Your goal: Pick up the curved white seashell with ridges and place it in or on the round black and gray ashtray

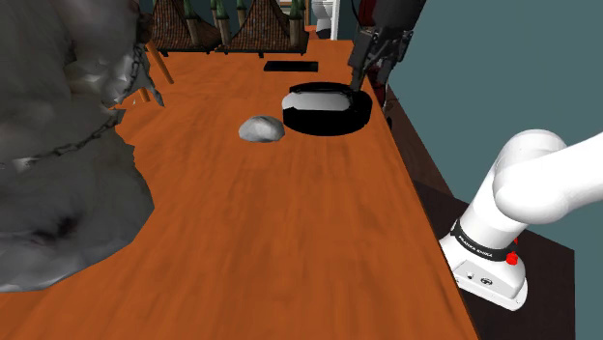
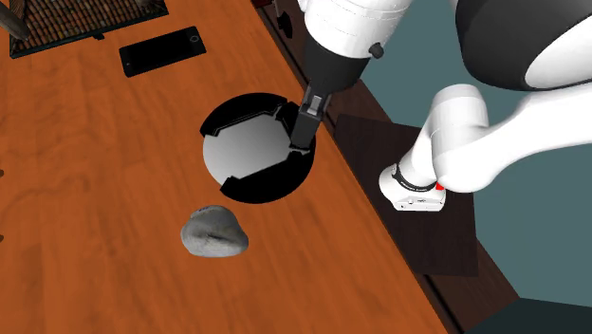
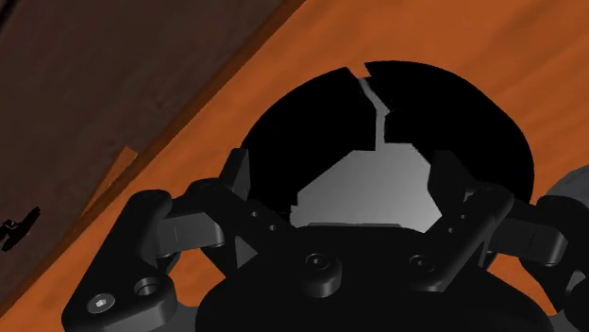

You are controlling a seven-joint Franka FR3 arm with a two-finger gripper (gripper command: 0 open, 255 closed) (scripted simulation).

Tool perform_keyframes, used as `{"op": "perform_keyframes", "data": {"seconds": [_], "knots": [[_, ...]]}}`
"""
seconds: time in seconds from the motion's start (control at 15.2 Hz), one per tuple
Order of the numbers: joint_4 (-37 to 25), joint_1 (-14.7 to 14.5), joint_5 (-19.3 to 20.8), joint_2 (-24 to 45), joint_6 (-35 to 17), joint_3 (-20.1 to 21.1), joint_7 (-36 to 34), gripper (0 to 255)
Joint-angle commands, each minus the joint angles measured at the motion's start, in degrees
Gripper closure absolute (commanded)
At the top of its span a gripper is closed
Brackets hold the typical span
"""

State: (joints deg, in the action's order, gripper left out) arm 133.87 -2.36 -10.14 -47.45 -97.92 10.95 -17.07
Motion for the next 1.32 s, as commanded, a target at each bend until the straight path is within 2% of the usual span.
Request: {"op": "perform_keyframes", "data": {"seconds": [0.0, 0.46, 0.66, 0.92, 1.25], "knots": [[-0.06, -0.1, -1.25, 0.77, -2.69, 3.59, -4.05, 0], [-3.61, 1.8, -2.47, 6.58, -11.37, 15.97, -17.18, 0], [-6.53, 3.84, -1.43, 10.19, -14.64, 21.74, -23.2, 0], [-11.69, 8.09, 1.83, 15.83, -18.19, 30.28, -31.78, 0], [-9.18, 8.81, 2.21, 17.22, -22.08, 31.5, -32.14, 0]]}}
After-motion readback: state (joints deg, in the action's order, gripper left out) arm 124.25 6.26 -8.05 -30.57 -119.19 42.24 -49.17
